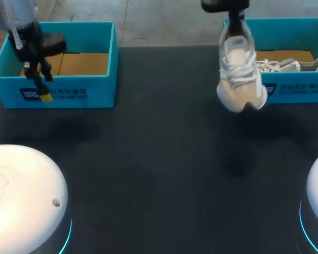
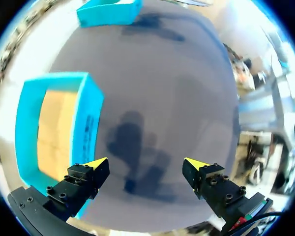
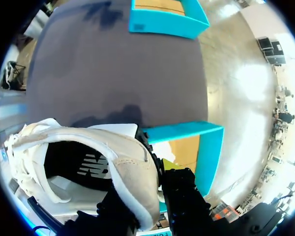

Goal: Take the shoe out of the shoebox, open the shoe tongue, remove and reinsert the insole, then place the shoe into the shoebox

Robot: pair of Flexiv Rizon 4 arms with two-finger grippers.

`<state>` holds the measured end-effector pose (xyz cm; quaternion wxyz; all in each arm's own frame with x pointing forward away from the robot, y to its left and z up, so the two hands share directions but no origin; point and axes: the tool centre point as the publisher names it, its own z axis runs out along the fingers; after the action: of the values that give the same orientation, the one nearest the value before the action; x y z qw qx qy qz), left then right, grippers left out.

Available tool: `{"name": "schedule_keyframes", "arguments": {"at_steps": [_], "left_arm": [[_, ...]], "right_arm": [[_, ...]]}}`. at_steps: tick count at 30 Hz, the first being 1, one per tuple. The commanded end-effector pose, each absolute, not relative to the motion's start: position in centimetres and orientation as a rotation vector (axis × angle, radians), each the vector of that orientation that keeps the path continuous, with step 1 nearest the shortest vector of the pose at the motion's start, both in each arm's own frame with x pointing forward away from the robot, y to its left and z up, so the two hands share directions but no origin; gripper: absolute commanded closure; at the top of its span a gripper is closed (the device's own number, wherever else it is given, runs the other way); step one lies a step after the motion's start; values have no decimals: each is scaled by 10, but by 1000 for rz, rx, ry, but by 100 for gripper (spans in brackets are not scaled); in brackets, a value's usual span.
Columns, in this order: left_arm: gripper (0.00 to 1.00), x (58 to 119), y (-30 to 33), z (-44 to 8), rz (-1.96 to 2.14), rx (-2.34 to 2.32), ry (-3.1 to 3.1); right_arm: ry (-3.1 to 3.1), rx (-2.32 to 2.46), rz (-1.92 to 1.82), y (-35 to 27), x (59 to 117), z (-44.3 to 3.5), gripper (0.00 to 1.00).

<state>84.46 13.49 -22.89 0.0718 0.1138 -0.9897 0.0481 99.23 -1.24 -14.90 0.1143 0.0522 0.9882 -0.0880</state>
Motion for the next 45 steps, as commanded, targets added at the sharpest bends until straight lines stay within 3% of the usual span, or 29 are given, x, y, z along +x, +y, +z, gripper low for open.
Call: {"name": "schedule_keyframes", "arguments": {"at_steps": [1, 22, 32, 45], "left_arm": [[0, 854, 157, -226, 159, 1009, -2735], [0, 858, 174, -218, 135, 1133, -2781], [0, 881, 209, -207, 142, 1654, -2441], [0, 888, 249, -205, 130, 1873, -2266]], "right_arm": [[2915, 146, -230, -29, 1014, -142, 100], [2905, 173, -191, -42, 1027, -140, 100], [2859, 437, -243, -95, 1078, -117, 100], [2830, 629, -232, -136, 1133, -110, 100]]}}
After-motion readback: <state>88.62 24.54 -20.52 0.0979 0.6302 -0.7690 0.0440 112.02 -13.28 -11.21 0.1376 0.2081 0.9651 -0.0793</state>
